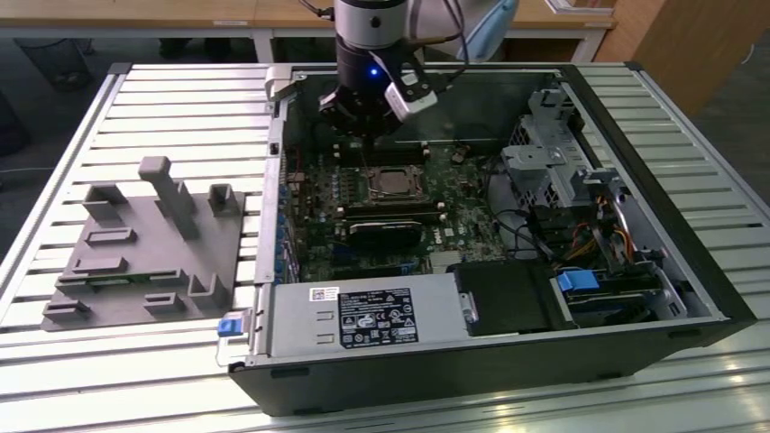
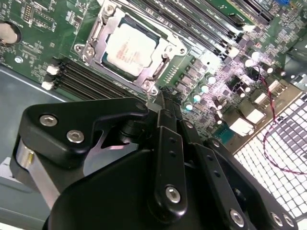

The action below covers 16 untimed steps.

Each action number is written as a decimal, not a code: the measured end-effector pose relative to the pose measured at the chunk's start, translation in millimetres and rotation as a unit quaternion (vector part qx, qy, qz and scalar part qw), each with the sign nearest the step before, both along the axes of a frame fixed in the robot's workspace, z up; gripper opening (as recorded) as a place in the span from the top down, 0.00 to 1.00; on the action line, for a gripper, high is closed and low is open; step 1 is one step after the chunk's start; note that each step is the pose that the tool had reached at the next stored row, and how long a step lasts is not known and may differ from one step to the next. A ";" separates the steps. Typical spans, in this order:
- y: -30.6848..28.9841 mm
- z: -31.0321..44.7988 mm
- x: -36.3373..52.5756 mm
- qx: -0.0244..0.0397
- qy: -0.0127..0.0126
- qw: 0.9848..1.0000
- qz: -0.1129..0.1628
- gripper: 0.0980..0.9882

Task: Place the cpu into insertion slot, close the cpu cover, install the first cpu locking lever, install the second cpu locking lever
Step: 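Install the first cpu locking lever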

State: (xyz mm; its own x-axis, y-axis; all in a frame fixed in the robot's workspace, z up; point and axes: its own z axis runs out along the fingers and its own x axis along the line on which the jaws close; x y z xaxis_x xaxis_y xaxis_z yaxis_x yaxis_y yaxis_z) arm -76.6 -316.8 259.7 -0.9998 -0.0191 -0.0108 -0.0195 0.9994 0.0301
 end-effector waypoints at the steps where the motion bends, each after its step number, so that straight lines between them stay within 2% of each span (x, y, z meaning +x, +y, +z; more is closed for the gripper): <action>1: 0.0 0.0 -1.1 0.000 0.000 1.000 0.000 0.99; 6: 0.0 0.0 -7.1 0.000 0.000 1.000 0.000 0.99; 13: 0.2 -0.1 -21.5 0.000 0.000 1.000 0.000 0.99; 16: 1.9 -0.4 -24.5 0.001 0.000 1.000 0.000 0.99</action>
State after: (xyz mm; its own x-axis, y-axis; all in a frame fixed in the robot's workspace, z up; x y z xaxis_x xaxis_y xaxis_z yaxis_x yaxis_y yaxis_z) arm -101.0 -314.8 259.3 -0.9998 -0.0193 -0.0108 -0.0197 0.9993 0.0316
